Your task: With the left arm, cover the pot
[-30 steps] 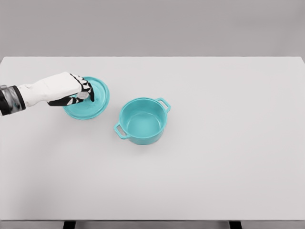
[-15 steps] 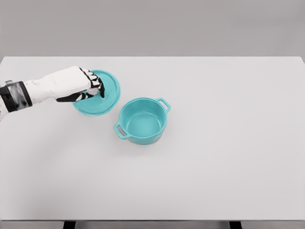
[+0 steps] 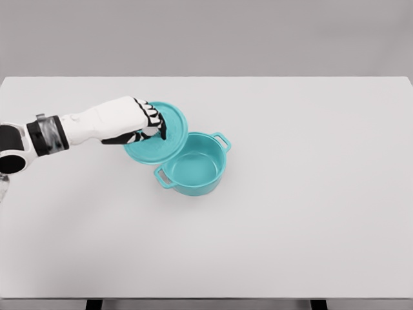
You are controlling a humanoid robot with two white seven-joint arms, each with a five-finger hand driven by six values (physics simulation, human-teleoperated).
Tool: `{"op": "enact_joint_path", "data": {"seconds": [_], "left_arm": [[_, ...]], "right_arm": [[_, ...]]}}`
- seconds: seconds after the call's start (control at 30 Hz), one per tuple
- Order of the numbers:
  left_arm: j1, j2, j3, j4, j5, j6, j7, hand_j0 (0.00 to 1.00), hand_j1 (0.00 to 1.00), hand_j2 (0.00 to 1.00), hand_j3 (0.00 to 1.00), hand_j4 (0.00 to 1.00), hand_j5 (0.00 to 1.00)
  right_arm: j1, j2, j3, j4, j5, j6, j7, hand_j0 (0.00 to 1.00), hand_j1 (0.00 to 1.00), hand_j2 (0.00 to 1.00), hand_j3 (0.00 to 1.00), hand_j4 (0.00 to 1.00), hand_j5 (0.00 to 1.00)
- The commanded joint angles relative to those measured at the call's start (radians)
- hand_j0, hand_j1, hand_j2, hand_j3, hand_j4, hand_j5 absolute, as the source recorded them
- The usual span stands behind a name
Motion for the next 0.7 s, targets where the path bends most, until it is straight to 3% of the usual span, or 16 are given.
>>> {"op": "enact_joint_path", "data": {"seconds": [0.0, 0.67], "left_arm": [[0.0, -0.009, -0.012, -0.013, 0.009, 0.002, 0.001, 0.51, 0.51, 0.51, 0.51, 0.51, 0.51], [0.0, -0.098, -0.073, -0.027, -0.005, 0.002, 0.001, 0.51, 0.51, 0.51, 0.51, 0.51, 0.51]], "right_arm": [[0.0, 0.0, 0.0, 0.001, 0.0, 0.0, 0.0, 1.0, 1.0, 1.0, 1.0, 1.0, 1.0], [0.0, 0.0, 0.0, 0.001, 0.0, 0.0, 0.0, 1.0, 1.0, 1.0, 1.0, 1.0, 1.0]]}}
